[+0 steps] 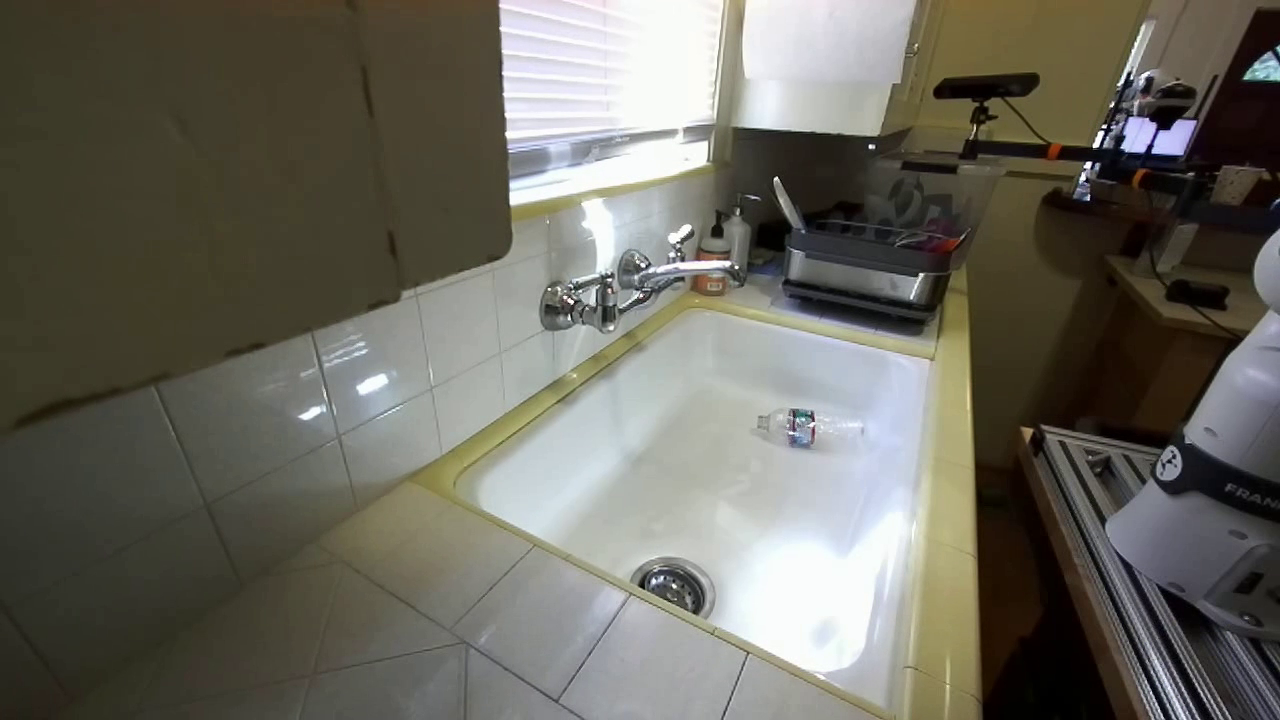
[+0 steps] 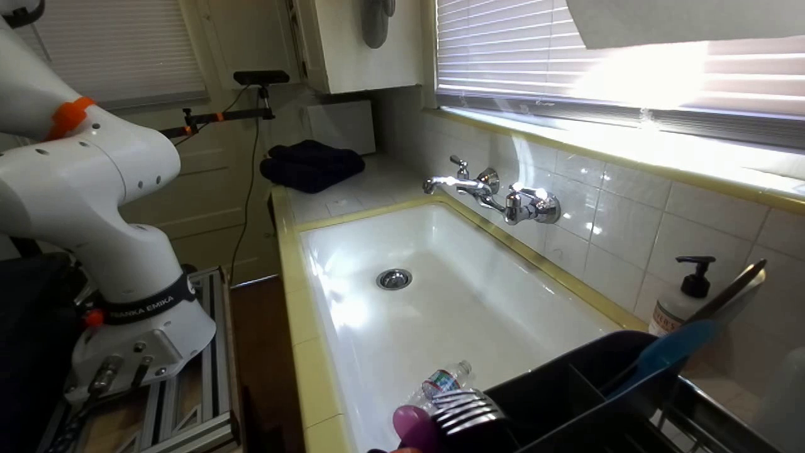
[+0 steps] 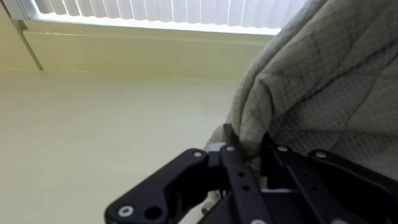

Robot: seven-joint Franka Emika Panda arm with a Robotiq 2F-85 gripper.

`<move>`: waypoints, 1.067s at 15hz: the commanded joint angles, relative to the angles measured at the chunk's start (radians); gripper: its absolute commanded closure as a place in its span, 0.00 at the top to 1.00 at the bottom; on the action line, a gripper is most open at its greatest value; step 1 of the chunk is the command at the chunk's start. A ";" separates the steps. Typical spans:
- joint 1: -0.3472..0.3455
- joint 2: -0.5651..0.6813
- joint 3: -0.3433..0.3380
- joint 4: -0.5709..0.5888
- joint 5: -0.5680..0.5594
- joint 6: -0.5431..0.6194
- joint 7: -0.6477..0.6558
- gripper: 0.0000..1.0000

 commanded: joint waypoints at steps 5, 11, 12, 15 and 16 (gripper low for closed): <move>-0.139 -0.026 0.011 0.177 -0.415 -0.229 0.425 0.18; -0.214 -0.043 0.023 0.270 -0.455 -0.305 0.495 0.18; -0.214 -0.043 0.023 0.270 -0.455 -0.305 0.495 0.18; -0.178 -0.007 0.032 0.248 -0.590 -0.271 0.579 0.04; -0.153 0.019 0.036 0.237 -0.665 -0.249 0.628 0.04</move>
